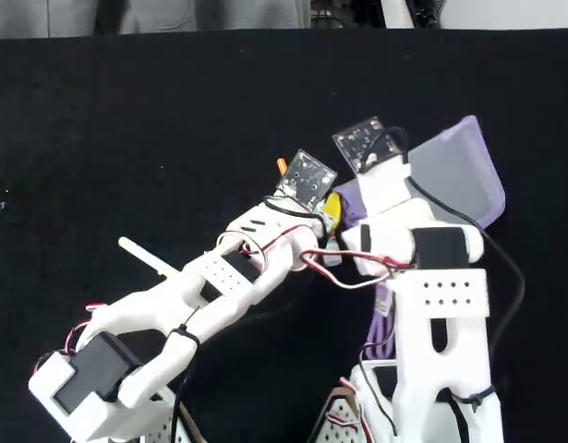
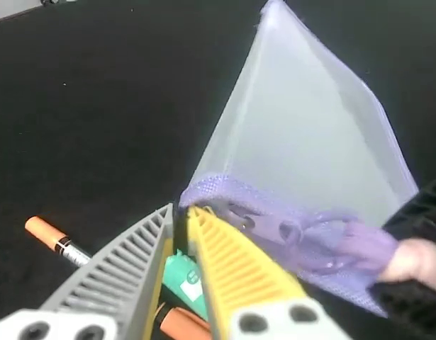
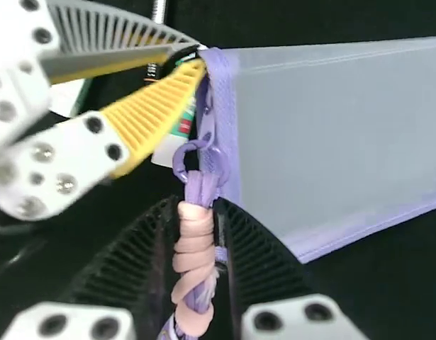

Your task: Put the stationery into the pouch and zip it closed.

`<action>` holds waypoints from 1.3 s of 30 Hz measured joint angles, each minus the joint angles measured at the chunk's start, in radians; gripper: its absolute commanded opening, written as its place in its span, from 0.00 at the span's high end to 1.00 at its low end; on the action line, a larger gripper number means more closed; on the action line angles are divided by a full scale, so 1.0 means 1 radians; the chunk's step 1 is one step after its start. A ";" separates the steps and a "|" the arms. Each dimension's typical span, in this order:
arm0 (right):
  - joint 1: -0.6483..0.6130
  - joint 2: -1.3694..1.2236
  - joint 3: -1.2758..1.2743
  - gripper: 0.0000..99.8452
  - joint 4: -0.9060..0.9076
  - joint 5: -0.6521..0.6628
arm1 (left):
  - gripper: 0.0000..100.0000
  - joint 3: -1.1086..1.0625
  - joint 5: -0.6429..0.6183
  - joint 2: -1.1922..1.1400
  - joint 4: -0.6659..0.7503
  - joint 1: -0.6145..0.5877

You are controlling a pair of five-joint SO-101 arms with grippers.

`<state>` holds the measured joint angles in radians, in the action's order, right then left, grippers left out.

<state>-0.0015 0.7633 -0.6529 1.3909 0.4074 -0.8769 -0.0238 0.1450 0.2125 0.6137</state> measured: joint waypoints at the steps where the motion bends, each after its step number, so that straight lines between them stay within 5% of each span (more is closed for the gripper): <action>1: 0.009 0.000 0.000 0.99 0.005 0.003 | 0.97 0.000 0.000 -0.002 0.000 -0.003; 12: 0.066 0.008 0.002 0.99 0.044 0.066 | 0.97 0.000 0.000 -0.005 0.000 -0.124; 16: 0.066 0.008 0.002 0.99 0.044 0.074 | 0.96 0.000 0.000 -0.005 0.000 -0.077; 22: 0.066 0.008 0.002 0.99 0.044 0.074 | 0.79 -0.028 0.000 -0.006 0.002 -0.018; 39: 0.066 0.008 0.002 0.99 0.044 0.074 | 0.81 -0.224 0.000 0.229 0.002 0.057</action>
<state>0.0644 0.7710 -0.6513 1.4354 0.4810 -1.1009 -0.0238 0.3736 0.2140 0.6705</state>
